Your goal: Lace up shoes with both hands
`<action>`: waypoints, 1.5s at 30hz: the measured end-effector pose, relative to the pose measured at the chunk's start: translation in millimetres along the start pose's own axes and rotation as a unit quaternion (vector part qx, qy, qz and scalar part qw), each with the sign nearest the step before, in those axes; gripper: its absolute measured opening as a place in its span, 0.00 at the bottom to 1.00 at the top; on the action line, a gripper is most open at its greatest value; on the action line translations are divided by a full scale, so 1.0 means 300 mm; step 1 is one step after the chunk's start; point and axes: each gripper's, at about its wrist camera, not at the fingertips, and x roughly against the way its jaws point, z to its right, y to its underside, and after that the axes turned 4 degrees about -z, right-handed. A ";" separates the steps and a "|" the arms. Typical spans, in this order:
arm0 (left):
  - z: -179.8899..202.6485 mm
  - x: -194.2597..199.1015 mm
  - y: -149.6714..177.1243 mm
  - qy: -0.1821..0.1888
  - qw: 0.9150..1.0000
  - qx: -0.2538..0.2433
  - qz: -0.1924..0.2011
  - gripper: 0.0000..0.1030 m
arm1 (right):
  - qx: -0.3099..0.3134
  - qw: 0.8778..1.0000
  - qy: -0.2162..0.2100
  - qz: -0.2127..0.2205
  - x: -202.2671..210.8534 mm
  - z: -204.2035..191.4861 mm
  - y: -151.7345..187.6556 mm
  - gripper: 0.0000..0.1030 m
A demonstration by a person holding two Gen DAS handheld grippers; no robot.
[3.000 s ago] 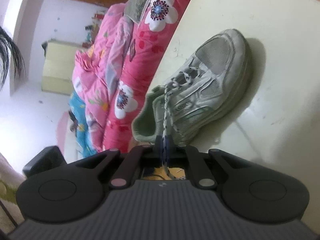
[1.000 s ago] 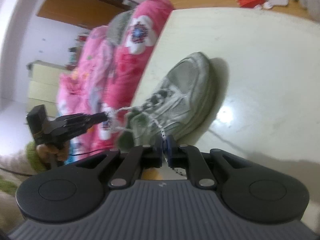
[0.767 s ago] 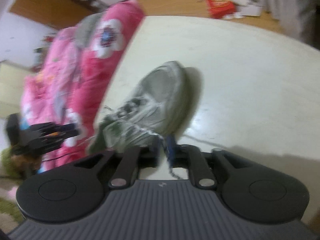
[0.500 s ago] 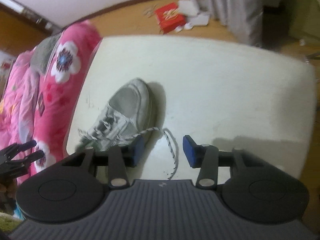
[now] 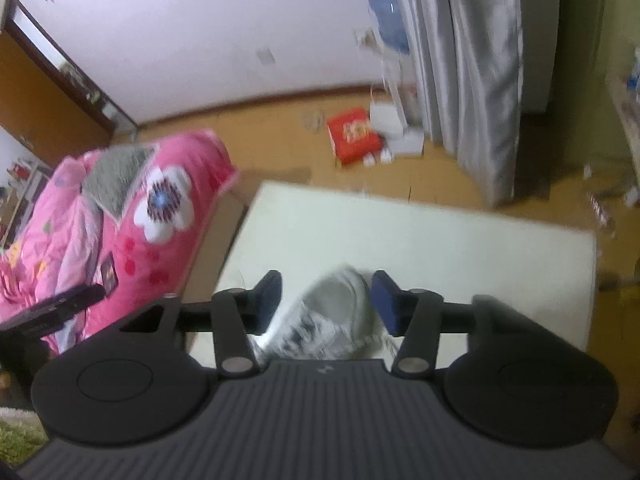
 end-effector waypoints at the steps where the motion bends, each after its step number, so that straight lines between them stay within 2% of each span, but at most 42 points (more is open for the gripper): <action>1: 0.011 0.003 -0.001 0.004 1.000 -0.002 0.004 0.98 | 0.003 1.000 0.004 0.011 0.021 -0.013 -0.006 0.56; 4: 0.042 0.011 0.002 0.016 1.000 -0.011 0.018 0.99 | 0.010 0.999 0.013 0.040 0.074 -0.039 -0.018 0.64; 6: 0.063 0.017 0.006 0.022 0.999 -0.019 0.025 1.00 | 0.018 0.998 0.020 0.060 0.105 -0.052 -0.014 0.75; 8: 0.079 0.022 0.014 0.025 0.999 -0.020 0.028 1.00 | 0.023 0.996 0.027 0.082 0.137 -0.058 -0.003 0.80; 10: 0.093 0.027 0.021 0.027 0.999 -0.020 0.031 1.00 | 0.016 0.994 0.014 0.103 0.166 -0.054 0.008 0.81; 12: 0.103 0.031 0.027 0.021 0.999 -0.015 0.030 1.00 | 0.007 0.993 -0.001 0.120 0.188 -0.049 0.016 0.91; 18: 0.107 0.032 0.049 0.006 0.999 0.038 0.008 1.00 | -0.003 0.988 -0.032 0.154 0.219 -0.040 0.005 0.98; 24: 0.160 0.057 0.089 -0.021 0.998 0.056 0.017 1.00 | -0.015 0.981 -0.073 0.180 0.244 0.015 -0.025 0.99; 27: 0.204 0.075 0.115 -0.035 0.996 0.079 0.019 1.00 | -0.018 0.981 -0.091 0.171 0.240 0.054 -0.043 0.99; 32: 0.297 0.085 0.178 -0.063 0.994 0.088 0.021 1.00 | -0.038 0.981 -0.126 0.144 0.227 0.154 -0.073 0.99; 35: 0.355 0.094 0.217 -0.084 0.992 0.097 0.021 1.00 | -0.021 0.982 -0.135 0.133 0.218 0.199 -0.082 0.99; 40: 0.427 0.125 0.275 -0.091 0.987 0.130 0.031 1.00 | 0.003 0.985 -0.144 0.092 0.171 0.240 -0.096 0.99; 45: 0.479 0.150 0.312 -0.091 0.985 0.145 0.031 1.00 | 0.008 0.986 -0.155 0.053 0.130 0.218 -0.117 0.99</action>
